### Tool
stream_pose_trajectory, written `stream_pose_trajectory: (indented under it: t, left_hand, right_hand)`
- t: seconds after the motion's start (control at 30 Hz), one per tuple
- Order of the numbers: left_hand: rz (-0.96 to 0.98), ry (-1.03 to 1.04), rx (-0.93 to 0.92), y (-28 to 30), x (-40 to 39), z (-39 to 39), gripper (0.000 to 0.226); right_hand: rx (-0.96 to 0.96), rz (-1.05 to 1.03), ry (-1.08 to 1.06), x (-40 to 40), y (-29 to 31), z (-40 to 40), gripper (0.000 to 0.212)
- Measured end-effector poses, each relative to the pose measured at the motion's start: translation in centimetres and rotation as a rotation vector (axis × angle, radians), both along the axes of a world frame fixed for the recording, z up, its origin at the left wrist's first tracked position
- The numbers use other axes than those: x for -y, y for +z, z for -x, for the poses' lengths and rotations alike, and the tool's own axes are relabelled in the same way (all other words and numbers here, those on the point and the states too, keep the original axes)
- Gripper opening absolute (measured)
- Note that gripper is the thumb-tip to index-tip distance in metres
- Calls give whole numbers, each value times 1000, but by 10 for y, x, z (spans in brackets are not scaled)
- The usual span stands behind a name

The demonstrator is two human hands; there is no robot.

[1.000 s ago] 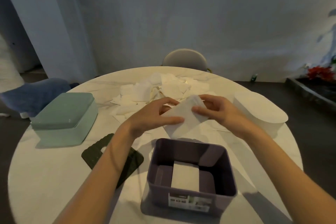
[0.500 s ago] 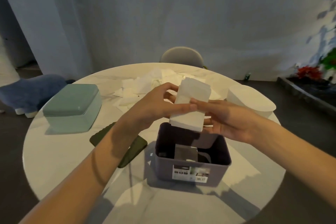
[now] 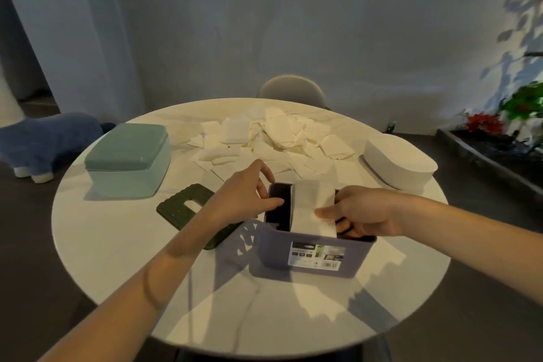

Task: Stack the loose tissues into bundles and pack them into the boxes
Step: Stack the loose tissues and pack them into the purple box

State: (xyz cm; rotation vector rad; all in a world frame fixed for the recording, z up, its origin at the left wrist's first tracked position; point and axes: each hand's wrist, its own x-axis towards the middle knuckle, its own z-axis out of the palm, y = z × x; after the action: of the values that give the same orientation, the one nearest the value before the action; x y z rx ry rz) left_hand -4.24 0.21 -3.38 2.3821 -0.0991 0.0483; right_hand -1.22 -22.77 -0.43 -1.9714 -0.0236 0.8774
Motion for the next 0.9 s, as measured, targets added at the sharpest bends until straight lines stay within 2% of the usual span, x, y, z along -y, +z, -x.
stream_pose_trajectory:
  t: [0.13,0.2,0.3,0.37,0.57,0.7,0.9]
  left_hand:
    - [26,-11,42,-2,4,2,39]
    - [22,-23,46,-3,4,3,38]
    - [29,-34,49,-6,3,2,37]
    - [41,-33,52,-8,1,1,37]
    - [58,-40,54,-9,1,0,37]
    - [66,-46,48,-9,3,-1,38]
    - [154,-1,-42,-9,-2,-8,38]
  right_hand:
    - [-75,172,-19,-15,-10,-1,19]
    - [53,408,88,-21,-10,-1,22]
    - [307,762,386,-26,-6,5,41]
    - [386,859,468,-27,-4,8,47]
    - [281,704,321,-24,-7,-2,41]
    - [214,601,334,-35,-11,-5,30]
    - [306,667,457,-29,-1,-13,38]
